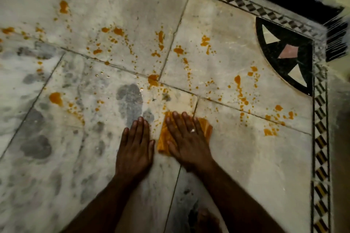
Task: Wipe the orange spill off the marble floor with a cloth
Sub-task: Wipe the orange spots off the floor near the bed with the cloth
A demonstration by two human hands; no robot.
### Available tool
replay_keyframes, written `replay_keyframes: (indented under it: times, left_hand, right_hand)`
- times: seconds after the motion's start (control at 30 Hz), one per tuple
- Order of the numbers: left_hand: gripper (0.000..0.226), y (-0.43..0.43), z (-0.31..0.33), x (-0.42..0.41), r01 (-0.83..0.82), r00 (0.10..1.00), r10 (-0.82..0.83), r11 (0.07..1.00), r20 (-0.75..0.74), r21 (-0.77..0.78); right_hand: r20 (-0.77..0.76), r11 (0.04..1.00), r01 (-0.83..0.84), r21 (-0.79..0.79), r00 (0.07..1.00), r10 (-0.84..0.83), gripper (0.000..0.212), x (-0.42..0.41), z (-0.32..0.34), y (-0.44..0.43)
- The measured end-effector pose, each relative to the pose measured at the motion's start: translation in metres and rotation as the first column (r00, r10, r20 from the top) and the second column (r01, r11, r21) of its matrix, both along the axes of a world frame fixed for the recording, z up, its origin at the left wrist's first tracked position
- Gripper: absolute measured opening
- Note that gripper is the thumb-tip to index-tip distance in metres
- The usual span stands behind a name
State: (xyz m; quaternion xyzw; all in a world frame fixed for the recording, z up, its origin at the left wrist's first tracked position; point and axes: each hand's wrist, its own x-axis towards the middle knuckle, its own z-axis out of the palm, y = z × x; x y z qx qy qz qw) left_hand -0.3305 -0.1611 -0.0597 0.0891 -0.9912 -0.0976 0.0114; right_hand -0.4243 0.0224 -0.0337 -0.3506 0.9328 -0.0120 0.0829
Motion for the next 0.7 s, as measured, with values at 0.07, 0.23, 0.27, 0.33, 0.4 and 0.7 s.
replay_keyframes:
  times: [0.07,0.23,0.27,0.33,0.4,0.7]
  left_hand:
    - [0.064,-0.004,0.001,-0.003,-0.034,0.999,0.034,0.999,0.022,0.024]
    - [0.064,-0.001,0.005,-0.002,-0.041,0.999,0.039,0.998,0.031,0.053]
    - [0.064,-0.002,0.006,-0.002,-0.046,0.999,0.044,0.997,0.030,0.055]
    - [0.064,-0.005,0.006,-0.003,-0.051,0.998,0.049,0.997,0.038,0.063]
    - [0.064,-0.004,0.008,-0.005,-0.048,0.998,0.045,0.996,0.045,0.072]
    - [0.060,-0.067,0.001,0.015,-0.233,0.972,0.233,0.972,-0.031,-0.001]
  right_hand:
    - [-0.012,0.998,0.058,0.030,0.998,-0.058,0.067,-0.030,0.000,0.002]
    - [-0.073,0.916,0.393,0.084,0.919,-0.387,0.070,-0.022,-0.003,0.050]
    - [-0.071,0.885,0.458,0.080,0.889,-0.453,0.070,-0.006,-0.001,0.056]
    - [-0.079,0.844,0.532,0.066,0.846,-0.527,0.071,0.035,-0.001,0.053]
    - [-0.088,0.880,0.473,0.049,0.880,-0.468,0.070,0.073,-0.001,0.028]
    - [-0.040,1.000,0.002,0.013,0.999,-0.002,0.068,-0.016,-0.007,-0.080]
